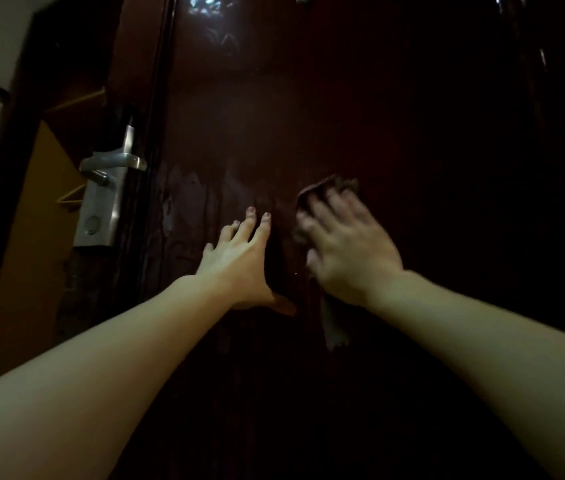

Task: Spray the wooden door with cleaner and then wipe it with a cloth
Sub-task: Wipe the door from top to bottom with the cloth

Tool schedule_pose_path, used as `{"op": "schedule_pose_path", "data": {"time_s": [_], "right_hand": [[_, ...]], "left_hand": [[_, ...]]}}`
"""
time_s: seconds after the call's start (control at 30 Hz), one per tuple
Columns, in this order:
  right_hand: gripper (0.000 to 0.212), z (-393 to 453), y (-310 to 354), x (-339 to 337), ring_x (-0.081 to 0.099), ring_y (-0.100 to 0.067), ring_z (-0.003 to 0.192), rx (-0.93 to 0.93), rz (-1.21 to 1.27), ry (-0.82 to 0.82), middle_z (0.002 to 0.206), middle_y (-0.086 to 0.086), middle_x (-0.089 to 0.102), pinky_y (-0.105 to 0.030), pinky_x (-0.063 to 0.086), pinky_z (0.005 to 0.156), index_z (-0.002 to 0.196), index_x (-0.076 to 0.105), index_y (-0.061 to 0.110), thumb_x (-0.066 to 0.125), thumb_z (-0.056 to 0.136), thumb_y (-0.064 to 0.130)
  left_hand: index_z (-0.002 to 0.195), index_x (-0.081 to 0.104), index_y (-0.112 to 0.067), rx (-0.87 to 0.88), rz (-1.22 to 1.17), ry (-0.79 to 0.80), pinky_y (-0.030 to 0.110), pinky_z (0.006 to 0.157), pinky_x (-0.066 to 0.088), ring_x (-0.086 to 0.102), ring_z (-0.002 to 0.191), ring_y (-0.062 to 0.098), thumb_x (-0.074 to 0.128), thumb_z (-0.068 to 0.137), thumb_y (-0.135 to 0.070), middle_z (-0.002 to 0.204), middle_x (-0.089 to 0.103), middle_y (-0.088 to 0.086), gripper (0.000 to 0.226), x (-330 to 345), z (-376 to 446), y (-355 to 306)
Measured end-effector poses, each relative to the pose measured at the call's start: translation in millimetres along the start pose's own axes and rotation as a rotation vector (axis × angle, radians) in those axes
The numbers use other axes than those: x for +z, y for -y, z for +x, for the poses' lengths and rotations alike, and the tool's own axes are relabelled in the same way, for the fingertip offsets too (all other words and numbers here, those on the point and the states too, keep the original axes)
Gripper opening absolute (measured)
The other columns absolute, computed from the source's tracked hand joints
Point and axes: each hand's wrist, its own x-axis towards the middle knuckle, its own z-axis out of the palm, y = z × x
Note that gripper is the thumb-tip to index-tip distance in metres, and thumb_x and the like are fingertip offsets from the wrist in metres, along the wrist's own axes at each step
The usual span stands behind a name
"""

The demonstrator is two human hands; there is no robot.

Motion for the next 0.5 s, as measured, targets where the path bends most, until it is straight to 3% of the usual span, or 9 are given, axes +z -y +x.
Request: {"op": "schedule_pose_path", "data": {"time_s": [0.1,0.17,0.23,0.3,0.37,0.43,0.5], "right_hand": [[0.067,-20,27,8,0.028,-0.032,0.144,-0.271,-0.012,0.140,0.151,-0.012,0.041,-0.045,0.014,0.121,0.141,0.049,0.018,0.029,0.084,0.048],[0.070,-9,10,4,0.034,-0.033,0.142,-0.340,-0.098,0.159,0.149,-0.013,0.044,-0.045,0.018,0.119,0.139,0.052,0.019,0.027,0.081,0.050],[0.077,16,-16,-6,0.031,-0.033,0.143,-0.182,-0.099,0.105,0.151,-0.013,0.040,-0.045,0.016,0.118,0.144,0.045,0.021,0.020,0.079,0.052],[0.080,35,-36,-14,0.013,-0.029,0.149,0.025,-0.111,0.112,0.160,-0.010,0.025,-0.042,0.004,0.121,0.152,0.028,0.023,0.011,0.080,0.051],[0.075,42,-29,-15,0.006,-0.028,0.150,0.138,-0.091,0.084,0.161,-0.009,0.019,-0.042,0.000,0.122,0.154,0.022,0.022,0.013,0.084,0.048],[0.071,38,-1,-9,0.008,-0.030,0.149,0.149,-0.056,0.060,0.161,-0.011,0.021,-0.043,0.001,0.122,0.153,0.024,0.020,0.020,0.086,0.045],[0.071,28,34,4,0.017,-0.032,0.148,0.007,-0.041,0.044,0.157,-0.012,0.031,-0.044,0.005,0.121,0.149,0.034,0.018,0.028,0.084,0.046]], "left_hand": [[0.150,-0.023,-0.024,0.059,0.107,-0.032,0.050,0.120,0.010,-0.007,0.149,0.025,0.074,0.050,-0.078,0.160,-0.024,0.001,0.149,6,-3,13],[0.149,-0.025,-0.022,0.079,0.161,-0.046,0.049,0.120,0.006,-0.010,0.149,0.027,0.071,0.051,-0.081,0.159,-0.026,0.004,0.150,7,-4,12],[0.148,-0.028,-0.021,0.055,0.173,-0.052,0.051,0.120,0.004,-0.013,0.148,0.031,0.070,0.050,-0.082,0.157,-0.028,0.009,0.151,8,-3,14],[0.146,-0.031,-0.020,-0.017,0.133,-0.045,0.054,0.120,0.002,-0.017,0.146,0.035,0.070,0.049,-0.083,0.155,-0.031,0.014,0.153,10,-3,17],[0.145,-0.033,-0.019,-0.104,0.055,-0.023,0.056,0.119,0.000,-0.018,0.146,0.037,0.068,0.042,-0.087,0.155,-0.031,0.017,0.159,15,-6,23],[0.145,-0.032,-0.019,-0.166,-0.038,0.014,0.057,0.118,0.001,-0.018,0.146,0.037,0.067,0.039,-0.088,0.155,-0.031,0.016,0.161,21,-10,27],[0.147,-0.030,-0.020,-0.165,-0.101,0.005,0.057,0.118,0.005,-0.018,0.146,0.034,0.069,0.044,-0.086,0.156,-0.031,0.011,0.157,27,-12,32]]}}
